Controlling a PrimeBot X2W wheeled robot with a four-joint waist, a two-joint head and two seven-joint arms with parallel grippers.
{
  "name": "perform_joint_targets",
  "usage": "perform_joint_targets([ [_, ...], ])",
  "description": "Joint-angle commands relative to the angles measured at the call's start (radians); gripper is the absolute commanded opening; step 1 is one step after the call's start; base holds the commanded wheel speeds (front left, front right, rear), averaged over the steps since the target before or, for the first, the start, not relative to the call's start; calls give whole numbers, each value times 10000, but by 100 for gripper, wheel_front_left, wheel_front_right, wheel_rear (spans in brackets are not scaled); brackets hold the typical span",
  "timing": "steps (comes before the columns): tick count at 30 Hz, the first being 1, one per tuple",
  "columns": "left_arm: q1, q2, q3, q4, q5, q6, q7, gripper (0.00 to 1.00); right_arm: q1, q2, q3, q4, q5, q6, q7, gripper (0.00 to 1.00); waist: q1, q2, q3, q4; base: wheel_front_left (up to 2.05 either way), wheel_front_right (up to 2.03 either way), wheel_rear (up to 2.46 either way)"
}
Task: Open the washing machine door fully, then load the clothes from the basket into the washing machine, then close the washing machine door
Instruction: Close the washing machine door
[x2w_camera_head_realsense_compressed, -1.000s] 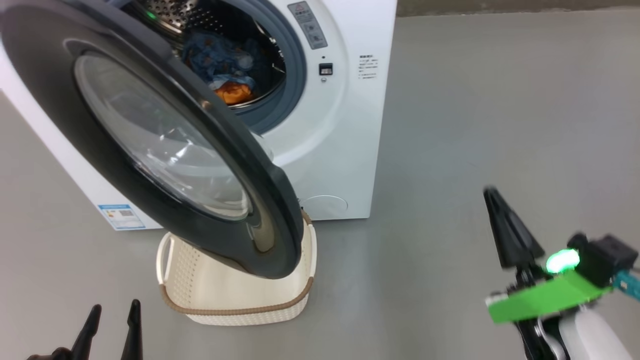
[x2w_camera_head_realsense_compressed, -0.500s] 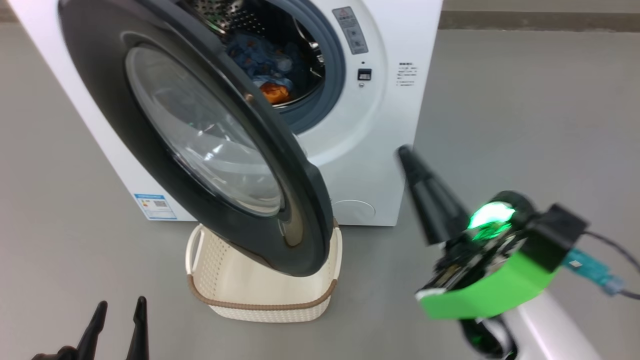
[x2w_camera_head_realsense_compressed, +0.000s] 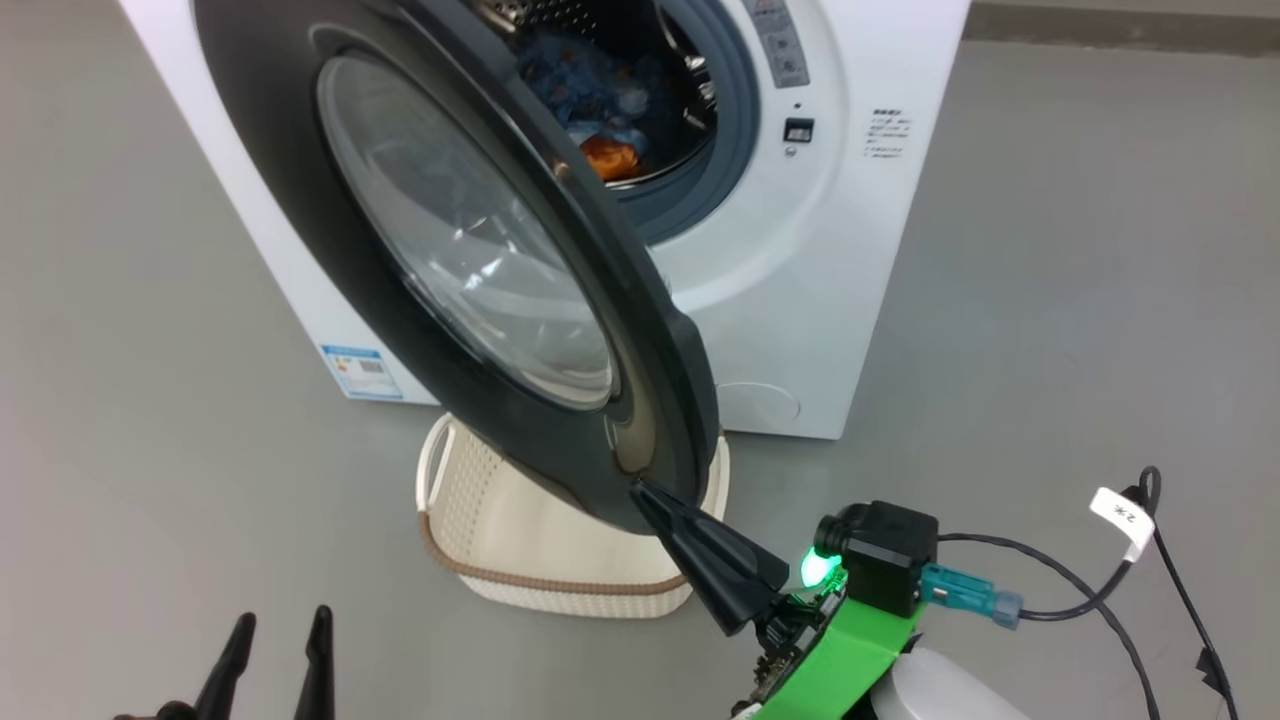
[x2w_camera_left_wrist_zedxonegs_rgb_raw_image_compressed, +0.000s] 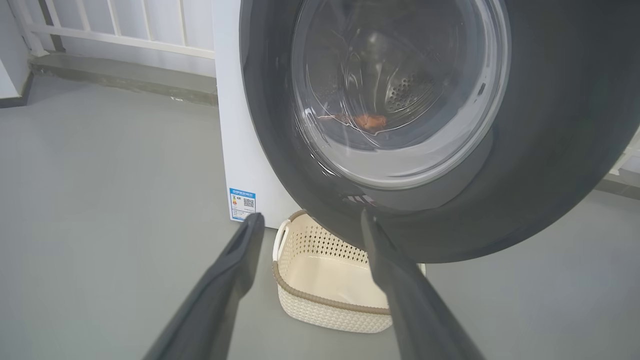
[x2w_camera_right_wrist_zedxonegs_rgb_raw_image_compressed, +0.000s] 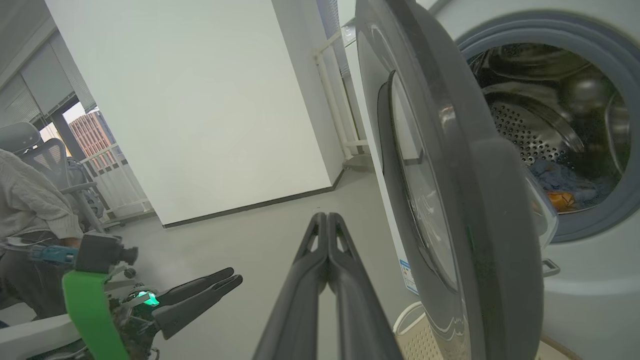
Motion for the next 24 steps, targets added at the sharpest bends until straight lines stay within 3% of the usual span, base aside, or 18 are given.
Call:
perform_joint_targets([
  [1, -483, 78, 306, -257, -6, -25, -74, 100, -351, 77, 175, -78, 166, 29, -48, 0, 0, 0, 249, 228, 0, 0, 0],
  [14, -971, -134, 69, -238, -79, -25, -74, 100, -1127, 234, 146, 2014, 355, 29, -48, 0, 0, 0, 1063, 597, 0, 0, 0],
  [24, -1264, -232, -14, -352, -24, -25, -74, 100, -1471, 465, -1020, 2422, 112, 29, -48, 0, 0, 0, 1439, 614, 0, 0, 0],
])
